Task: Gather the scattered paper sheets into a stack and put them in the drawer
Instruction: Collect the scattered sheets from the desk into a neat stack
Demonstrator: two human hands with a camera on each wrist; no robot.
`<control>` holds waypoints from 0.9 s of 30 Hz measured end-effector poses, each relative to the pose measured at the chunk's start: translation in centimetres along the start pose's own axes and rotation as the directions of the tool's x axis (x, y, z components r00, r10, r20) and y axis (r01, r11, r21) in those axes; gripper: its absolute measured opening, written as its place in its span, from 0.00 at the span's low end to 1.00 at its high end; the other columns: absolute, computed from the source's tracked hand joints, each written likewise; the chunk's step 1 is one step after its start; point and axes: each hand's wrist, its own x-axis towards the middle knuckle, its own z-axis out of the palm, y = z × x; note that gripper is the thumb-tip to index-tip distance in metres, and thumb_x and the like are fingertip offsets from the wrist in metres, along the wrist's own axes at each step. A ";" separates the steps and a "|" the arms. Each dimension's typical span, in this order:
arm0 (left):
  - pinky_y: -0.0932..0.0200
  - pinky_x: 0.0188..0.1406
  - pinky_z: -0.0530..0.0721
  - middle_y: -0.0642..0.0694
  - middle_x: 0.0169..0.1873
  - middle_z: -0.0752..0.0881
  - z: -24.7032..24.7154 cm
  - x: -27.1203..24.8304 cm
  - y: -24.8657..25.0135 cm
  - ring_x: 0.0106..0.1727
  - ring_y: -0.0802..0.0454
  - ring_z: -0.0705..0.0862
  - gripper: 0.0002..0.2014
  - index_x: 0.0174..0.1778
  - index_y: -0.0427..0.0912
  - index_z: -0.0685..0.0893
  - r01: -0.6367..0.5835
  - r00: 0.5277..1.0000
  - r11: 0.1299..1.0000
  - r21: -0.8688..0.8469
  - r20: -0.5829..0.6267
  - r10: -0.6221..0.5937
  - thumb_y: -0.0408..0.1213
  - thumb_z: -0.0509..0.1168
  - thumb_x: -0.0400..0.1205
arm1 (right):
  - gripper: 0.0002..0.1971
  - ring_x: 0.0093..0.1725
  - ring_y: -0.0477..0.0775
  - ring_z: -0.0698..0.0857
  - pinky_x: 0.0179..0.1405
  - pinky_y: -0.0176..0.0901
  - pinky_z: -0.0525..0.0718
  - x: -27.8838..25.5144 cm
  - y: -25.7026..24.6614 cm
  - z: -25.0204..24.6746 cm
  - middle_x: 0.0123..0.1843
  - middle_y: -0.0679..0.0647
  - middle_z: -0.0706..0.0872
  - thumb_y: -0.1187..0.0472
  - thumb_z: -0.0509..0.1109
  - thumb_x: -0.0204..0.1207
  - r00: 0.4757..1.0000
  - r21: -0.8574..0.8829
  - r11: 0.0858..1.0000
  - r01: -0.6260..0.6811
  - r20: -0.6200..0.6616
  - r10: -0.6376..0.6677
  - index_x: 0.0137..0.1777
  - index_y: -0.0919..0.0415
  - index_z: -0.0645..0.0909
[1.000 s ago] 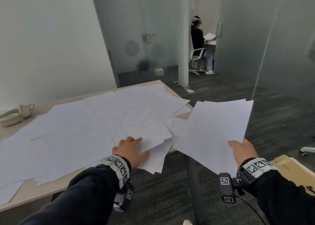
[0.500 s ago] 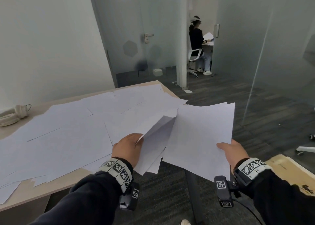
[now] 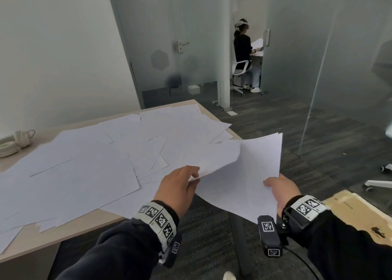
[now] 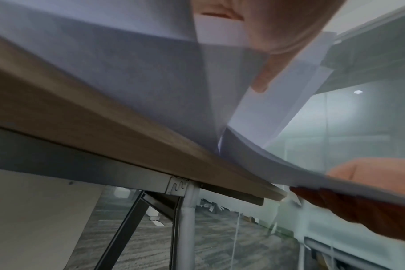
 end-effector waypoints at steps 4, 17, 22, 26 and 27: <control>0.50 0.61 0.77 0.61 0.63 0.85 0.8 -0.2 1.0 0.65 0.54 0.82 0.02 0.49 0.58 0.71 -0.221 0.974 0.974 0.045 0.062 0.218 0.49 0.57 0.83 | 0.15 0.51 0.65 0.88 0.57 0.60 0.84 -0.5 -0.1 0.3 0.52 0.63 0.89 0.56 0.66 0.81 0.998 0.078 0.997 -0.025 0.056 0.021 0.64 0.61 0.82; 0.45 0.77 0.63 0.63 0.79 0.67 1.7 -1.7 1.9 0.82 0.58 0.61 0.29 0.66 0.62 0.70 -0.273 0.912 0.944 0.184 0.363 0.193 0.72 0.60 0.72 | 0.11 0.56 0.74 0.86 0.63 0.68 0.80 -1.0 1.2 -0.4 0.55 0.73 0.88 0.73 0.64 0.78 0.981 -0.019 0.993 -0.115 0.154 0.116 0.58 0.73 0.82; 0.39 0.82 0.51 0.62 0.85 0.47 -1.3 -3.1 -1.1 0.86 0.55 0.46 0.52 0.81 0.70 0.49 -0.139 0.894 0.914 0.382 0.445 -0.050 0.83 0.57 0.62 | 0.10 0.51 0.70 0.89 0.62 0.70 0.82 3.8 2.7 -3.5 0.46 0.63 0.91 0.61 0.73 0.65 0.997 -0.129 0.992 0.004 -0.074 -0.014 0.46 0.62 0.86; 0.39 0.82 0.55 0.61 0.85 0.45 -2.4 -3.9 -3.6 0.86 0.52 0.47 0.47 0.82 0.68 0.43 -0.076 0.880 0.872 0.483 0.444 -0.169 0.69 0.62 0.71 | 0.10 0.52 0.64 0.86 0.64 0.59 0.81 2.4 0.8 -4.0 0.54 0.61 0.87 0.60 0.70 0.74 0.973 -0.137 0.990 0.021 -0.223 -0.052 0.52 0.64 0.81; 0.41 0.82 0.57 0.61 0.85 0.49 -2.5 -3.9 -3.9 0.86 0.52 0.51 0.43 0.83 0.67 0.45 -0.061 0.891 0.871 0.488 0.421 -0.173 0.62 0.62 0.76 | 0.12 0.53 0.63 0.84 0.63 0.55 0.80 1.6 0.3 -3.9 0.55 0.60 0.85 0.61 0.69 0.76 0.968 -0.147 0.989 0.022 -0.244 -0.058 0.56 0.66 0.79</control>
